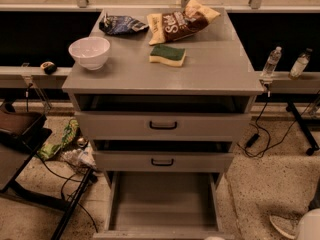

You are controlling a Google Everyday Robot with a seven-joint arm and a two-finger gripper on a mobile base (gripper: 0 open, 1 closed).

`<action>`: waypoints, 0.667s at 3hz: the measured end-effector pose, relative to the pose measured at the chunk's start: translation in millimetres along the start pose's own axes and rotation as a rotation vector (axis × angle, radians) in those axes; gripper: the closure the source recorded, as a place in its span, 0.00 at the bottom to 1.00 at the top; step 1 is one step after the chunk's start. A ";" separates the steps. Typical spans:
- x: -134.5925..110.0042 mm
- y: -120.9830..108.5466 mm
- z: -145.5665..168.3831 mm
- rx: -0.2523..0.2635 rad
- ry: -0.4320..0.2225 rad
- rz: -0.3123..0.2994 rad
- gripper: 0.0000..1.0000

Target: Close bottom drawer

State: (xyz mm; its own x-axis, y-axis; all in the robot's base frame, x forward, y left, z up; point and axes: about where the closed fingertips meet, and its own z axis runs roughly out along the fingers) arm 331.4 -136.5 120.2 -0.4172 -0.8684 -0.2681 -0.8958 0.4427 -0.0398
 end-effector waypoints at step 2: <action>-29.4 -30.5 0.1 0.155 -0.128 0.076 1.00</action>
Offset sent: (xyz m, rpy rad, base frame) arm 0.0538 0.0115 0.0167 0.0871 -0.2437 -0.1746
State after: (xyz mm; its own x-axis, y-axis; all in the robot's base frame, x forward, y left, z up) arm 370.9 -124.5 129.2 -0.4512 -0.7997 -0.3961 -0.8239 0.5438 -0.1595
